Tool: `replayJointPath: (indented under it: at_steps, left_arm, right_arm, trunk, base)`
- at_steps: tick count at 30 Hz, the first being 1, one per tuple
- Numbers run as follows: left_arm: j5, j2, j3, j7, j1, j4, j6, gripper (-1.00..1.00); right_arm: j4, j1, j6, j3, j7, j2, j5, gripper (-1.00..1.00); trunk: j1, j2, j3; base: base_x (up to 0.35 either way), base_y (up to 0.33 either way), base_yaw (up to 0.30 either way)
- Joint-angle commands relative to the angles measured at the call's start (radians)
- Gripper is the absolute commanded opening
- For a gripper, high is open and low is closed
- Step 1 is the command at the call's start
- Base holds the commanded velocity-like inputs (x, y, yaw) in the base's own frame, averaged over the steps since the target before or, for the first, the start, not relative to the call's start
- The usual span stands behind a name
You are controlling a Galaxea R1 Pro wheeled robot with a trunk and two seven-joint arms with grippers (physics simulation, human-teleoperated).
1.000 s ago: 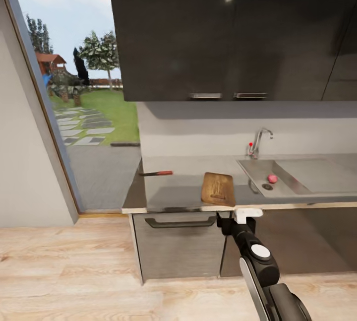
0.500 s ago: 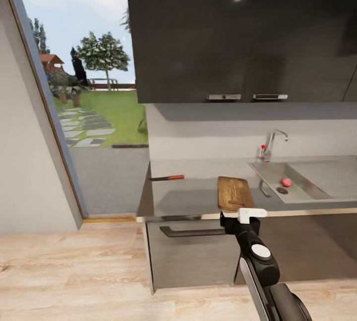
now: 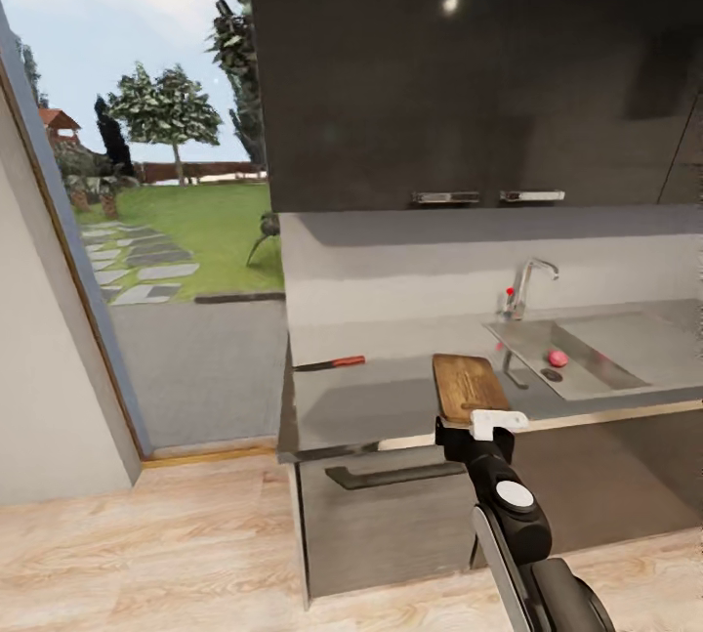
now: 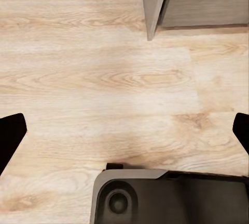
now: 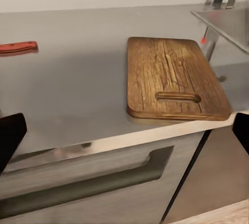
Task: In the kitchen, take the Vidalia onion out of the sink, dice it on the chopping board with the paring knife, put the diced onion into the bowl on the countertop, then place both the paring knife and the chopping board into the sink.
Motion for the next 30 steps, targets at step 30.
replayJointPath:
  at_steps: [30]
  left_arm:
    - [0.009, 0.000, -0.001, 0.001, -0.001, 0.022, -0.002, 1.00]
  right_arm:
    - [0.000, -0.001, 0.005, 0.001, -0.005, -0.003, 0.001, 1.00]
  trunk:
    - [0.001, 0.000, 0.034]
  base:
    - [0.081, 0.158, -0.197]
